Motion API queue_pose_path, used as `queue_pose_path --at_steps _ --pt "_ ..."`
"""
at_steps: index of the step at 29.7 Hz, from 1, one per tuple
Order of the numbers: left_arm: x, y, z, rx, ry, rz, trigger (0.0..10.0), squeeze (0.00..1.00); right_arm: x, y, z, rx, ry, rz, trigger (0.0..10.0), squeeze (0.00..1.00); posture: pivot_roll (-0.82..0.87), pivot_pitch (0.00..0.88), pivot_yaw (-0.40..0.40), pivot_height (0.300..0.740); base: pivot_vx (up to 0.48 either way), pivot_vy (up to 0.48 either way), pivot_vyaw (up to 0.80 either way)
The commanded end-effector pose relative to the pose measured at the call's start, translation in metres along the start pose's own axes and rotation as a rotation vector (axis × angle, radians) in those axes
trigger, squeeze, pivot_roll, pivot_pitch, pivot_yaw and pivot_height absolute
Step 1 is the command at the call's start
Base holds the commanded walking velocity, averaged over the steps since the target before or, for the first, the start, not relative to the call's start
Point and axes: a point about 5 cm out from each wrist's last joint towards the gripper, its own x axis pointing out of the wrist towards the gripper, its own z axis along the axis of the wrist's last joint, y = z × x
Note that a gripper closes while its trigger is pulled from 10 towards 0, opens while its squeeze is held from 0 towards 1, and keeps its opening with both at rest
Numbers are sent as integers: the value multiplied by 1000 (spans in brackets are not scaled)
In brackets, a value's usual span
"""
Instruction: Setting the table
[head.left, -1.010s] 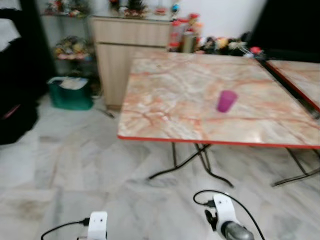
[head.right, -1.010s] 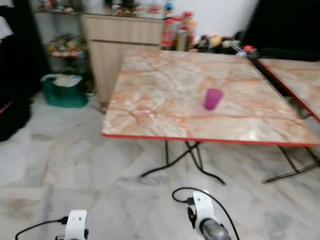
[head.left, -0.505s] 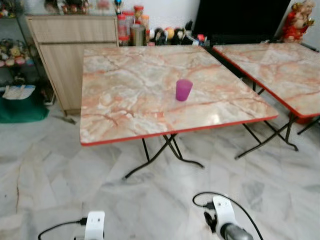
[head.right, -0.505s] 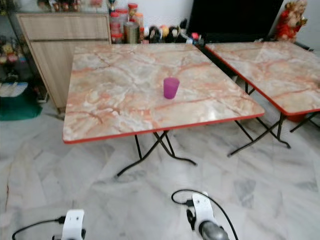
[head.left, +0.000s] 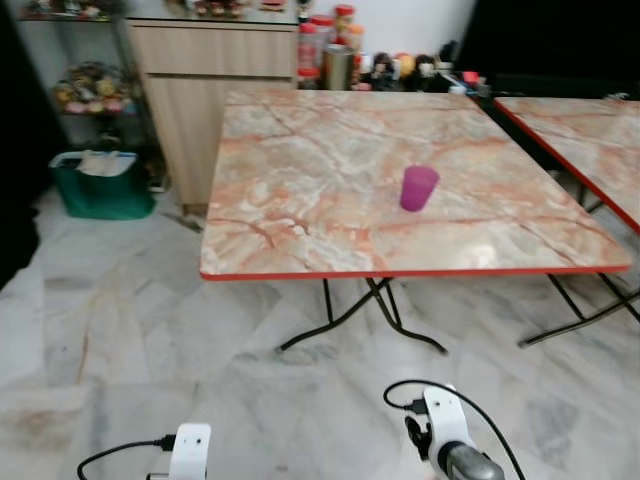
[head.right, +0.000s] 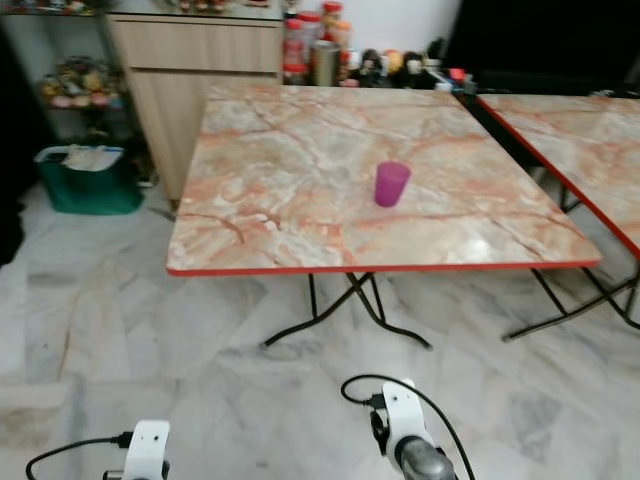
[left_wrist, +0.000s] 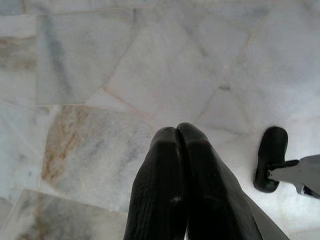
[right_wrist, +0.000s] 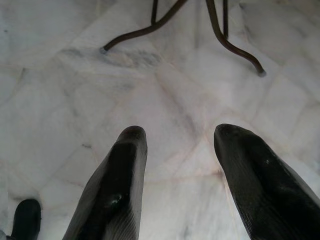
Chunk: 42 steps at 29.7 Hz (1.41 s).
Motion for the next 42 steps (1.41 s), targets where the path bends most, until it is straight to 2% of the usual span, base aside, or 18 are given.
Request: queue_pose_path --at_steps 1,9,15,25,42 --pt "0 -3 -2 3 16 -8 10000 0 0 -3 0 10 1 -13 10000 0 22 0 -73 719 0 -240 0" --pt "0 -2 -3 2 16 -5 10000 0 0 -1 1 -22 0 -4 10000 0 27 0 -74 719 0 -182 150" --pt "-1 -2 -3 -1 17 -6 10000 0 0 -1 0 2 2 -10 10000 0 28 0 -75 719 0 -244 202" --pt "0 -2 0 -4 2 -9 10000 0 0 -2 1 -10 -2 -9 10000 0 26 0 -76 719 0 -249 0" --pt "0 -2 1 -8 -7 -13 10000 0 0 -1 0 -7 1 -5 10000 0 26 0 -76 719 0 -394 0"
